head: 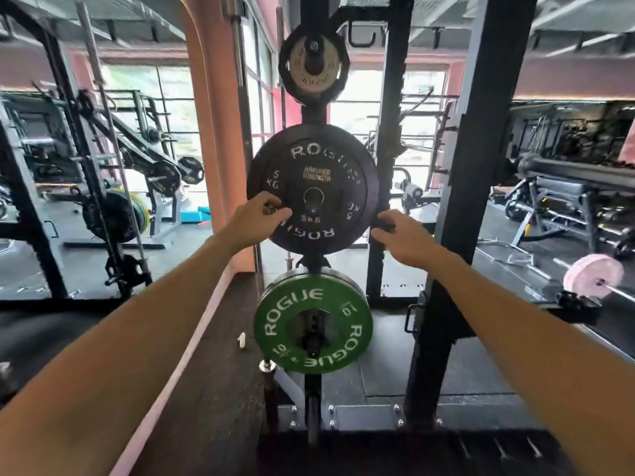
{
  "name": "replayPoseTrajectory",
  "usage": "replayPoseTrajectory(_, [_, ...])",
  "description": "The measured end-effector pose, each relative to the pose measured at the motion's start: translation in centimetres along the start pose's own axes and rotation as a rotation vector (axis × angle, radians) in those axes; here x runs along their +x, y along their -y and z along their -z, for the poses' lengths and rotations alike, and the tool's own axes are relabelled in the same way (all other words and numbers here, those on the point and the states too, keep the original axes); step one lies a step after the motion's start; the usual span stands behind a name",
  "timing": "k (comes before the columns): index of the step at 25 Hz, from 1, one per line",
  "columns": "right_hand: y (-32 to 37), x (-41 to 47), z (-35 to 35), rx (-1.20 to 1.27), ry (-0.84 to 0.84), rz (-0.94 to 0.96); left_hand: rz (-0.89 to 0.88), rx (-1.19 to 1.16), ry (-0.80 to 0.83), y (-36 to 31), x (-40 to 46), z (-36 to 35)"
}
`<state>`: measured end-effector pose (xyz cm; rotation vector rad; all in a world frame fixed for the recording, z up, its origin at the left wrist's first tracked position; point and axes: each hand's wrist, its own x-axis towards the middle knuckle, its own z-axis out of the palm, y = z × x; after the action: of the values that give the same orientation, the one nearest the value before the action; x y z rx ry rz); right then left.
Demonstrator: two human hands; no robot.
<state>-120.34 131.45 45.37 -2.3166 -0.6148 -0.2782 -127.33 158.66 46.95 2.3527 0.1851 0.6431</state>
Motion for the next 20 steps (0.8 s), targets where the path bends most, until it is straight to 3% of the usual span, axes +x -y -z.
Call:
replayPoseTrajectory(11, [10.3,7.5,15.9,-0.112,-0.286,0.261,-0.279,0.033,-0.257,-15.6,6.4,11.5])
replayPoseTrajectory(20, [10.7,13.5,16.7,-0.176,-0.267,0.280,-0.257,0.101,-0.295,-14.9,12.2,11.9])
